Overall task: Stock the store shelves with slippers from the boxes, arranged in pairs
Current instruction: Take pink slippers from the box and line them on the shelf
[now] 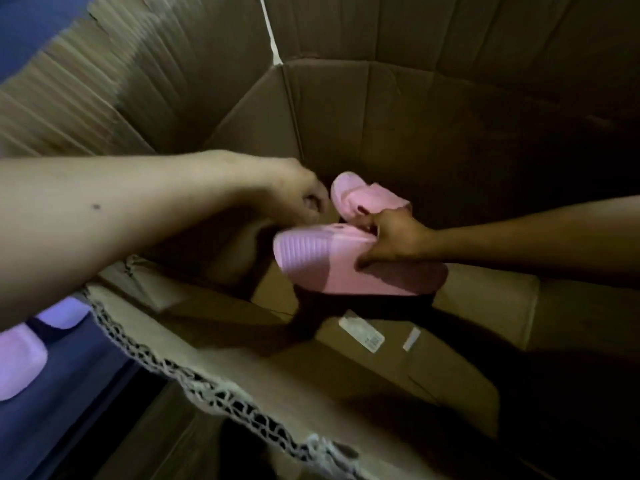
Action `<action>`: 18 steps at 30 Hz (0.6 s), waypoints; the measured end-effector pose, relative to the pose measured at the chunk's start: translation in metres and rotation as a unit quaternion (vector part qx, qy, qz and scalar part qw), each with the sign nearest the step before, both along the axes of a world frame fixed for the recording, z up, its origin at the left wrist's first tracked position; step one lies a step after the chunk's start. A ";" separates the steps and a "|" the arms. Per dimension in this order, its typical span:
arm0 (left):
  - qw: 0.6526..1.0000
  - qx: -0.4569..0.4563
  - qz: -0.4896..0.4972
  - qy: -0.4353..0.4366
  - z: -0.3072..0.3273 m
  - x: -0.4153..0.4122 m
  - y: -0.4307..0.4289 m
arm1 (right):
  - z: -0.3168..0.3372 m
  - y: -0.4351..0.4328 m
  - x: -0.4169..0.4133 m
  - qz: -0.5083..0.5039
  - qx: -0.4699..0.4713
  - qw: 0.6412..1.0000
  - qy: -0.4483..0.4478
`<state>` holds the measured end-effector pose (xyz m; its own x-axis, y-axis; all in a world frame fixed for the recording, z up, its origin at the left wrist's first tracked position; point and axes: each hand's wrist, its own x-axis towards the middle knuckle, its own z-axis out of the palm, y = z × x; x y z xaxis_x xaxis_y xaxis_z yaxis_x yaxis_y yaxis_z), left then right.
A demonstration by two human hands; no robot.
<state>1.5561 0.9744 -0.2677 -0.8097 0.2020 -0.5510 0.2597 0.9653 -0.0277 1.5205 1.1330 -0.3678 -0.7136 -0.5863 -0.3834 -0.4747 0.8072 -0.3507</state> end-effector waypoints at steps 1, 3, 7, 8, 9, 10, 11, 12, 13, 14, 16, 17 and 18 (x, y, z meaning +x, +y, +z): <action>1.000 -0.013 0.016 0.007 -0.002 0.002 -0.003 | 0.006 -0.004 -0.001 -0.050 -0.054 0.997 -0.011; 0.998 -0.007 0.050 0.043 -0.008 0.006 -0.012 | 0.016 -0.014 -0.002 -0.112 -0.135 0.985 0.005; 0.969 0.088 0.131 0.192 -0.016 0.016 -0.024 | 0.032 -0.032 0.011 -0.138 -0.198 0.970 0.023; 0.960 0.106 0.160 0.206 -0.016 0.023 -0.026 | 0.036 -0.035 0.015 -0.137 -0.202 0.969 0.032; 0.951 0.116 0.187 0.216 -0.014 0.030 -0.027 | 0.041 -0.037 0.019 -0.134 -0.202 0.969 0.041; 0.943 0.118 0.205 0.236 -0.010 0.036 -0.028 | 0.047 -0.039 0.023 -0.127 -0.195 0.971 0.050; 0.933 0.115 0.211 0.268 -0.006 0.039 -0.030 | 0.052 -0.038 0.028 -0.115 -0.184 0.974 0.057; 0.921 0.116 0.211 0.306 0.000 0.040 -0.031 | 0.059 -0.037 0.034 -0.095 -0.172 0.978 0.065; 0.912 0.122 0.213 0.328 0.008 0.038 -0.031 | 0.066 -0.034 0.040 -0.074 -0.161 0.981 0.076; 0.915 0.116 0.215 0.322 0.015 0.033 -0.029 | 0.075 -0.031 0.047 -0.049 -0.151 0.984 0.084; 0.947 0.050 0.206 0.242 0.026 0.022 -0.021 | 0.092 -0.025 0.059 0.002 -0.124 0.986 0.109; 0.958 0.013 0.207 0.197 0.029 0.021 -0.016 | 0.101 -0.023 0.064 0.028 -0.109 0.986 0.123; 0.963 -0.008 0.215 0.165 0.031 0.020 -0.013 | 0.109 -0.020 0.067 0.043 -0.097 0.986 0.132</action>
<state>1.5760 0.9613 -0.2368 -0.9480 -0.1969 -0.2500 -0.1887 0.9804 -0.0567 1.5878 1.1133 -0.2584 -0.7177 -0.6932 -0.0656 -0.6344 0.6899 -0.3487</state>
